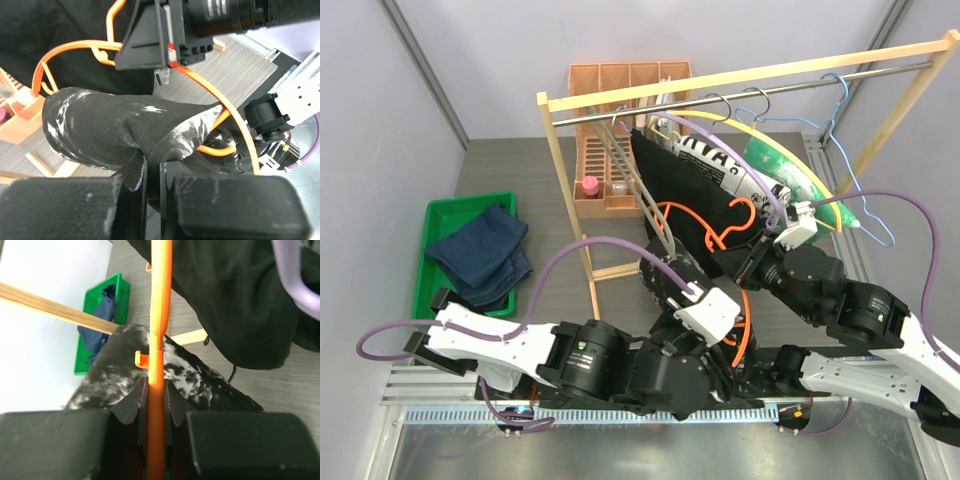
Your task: Remove the trousers from the hanger
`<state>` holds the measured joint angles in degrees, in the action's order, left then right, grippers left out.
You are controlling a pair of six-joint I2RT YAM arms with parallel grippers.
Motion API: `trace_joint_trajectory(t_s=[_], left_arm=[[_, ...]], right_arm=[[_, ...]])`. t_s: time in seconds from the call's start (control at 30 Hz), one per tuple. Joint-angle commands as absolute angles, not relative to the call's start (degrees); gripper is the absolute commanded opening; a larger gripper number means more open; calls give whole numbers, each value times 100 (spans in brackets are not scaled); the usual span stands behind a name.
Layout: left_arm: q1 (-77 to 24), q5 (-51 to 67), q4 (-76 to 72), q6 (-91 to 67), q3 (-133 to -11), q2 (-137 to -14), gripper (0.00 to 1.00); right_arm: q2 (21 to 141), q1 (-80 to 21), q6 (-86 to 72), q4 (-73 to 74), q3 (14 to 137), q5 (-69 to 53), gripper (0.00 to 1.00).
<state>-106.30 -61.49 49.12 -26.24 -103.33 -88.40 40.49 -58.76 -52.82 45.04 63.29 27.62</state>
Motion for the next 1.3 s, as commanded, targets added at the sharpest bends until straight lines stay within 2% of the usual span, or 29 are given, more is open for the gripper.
trace_joint_trajectory(t_s=[0.0, 0.3, 0.53, 0.67, 0.93, 1.13, 1.27], left_arm=[[-10775, -6785, 3973, -2154, -10837, -8095, 0], [-10960, -7128, 3762, -1381, -11127, -7515, 0], [-10960, -7488, 3849, -230, -11820, -7655, 0], [-10907, -7559, 4164, -26, -11830, -7612, 0], [-10424, -6346, 4737, -1352, -10829, -6918, 0], [-10371, -6583, 5378, -2319, -9986, -6575, 0], [-9854, -6443, 6038, -3163, -9572, -6128, 0]], right_arm=[[3947, -5854, -4536, 4395, 6144, 2962, 1], [3709, -5854, -4219, 4342, 5775, 2883, 1], [3595, -5854, -4017, 4289, 5555, 2953, 1], [3525, -5854, -3868, 4289, 5449, 3006, 1], [3173, -5845, -3446, 4210, 5186, 3181, 1], [3103, -5854, -3463, 4368, 5317, 3296, 1], [3024, -5854, -3533, 4430, 5317, 3252, 1]])
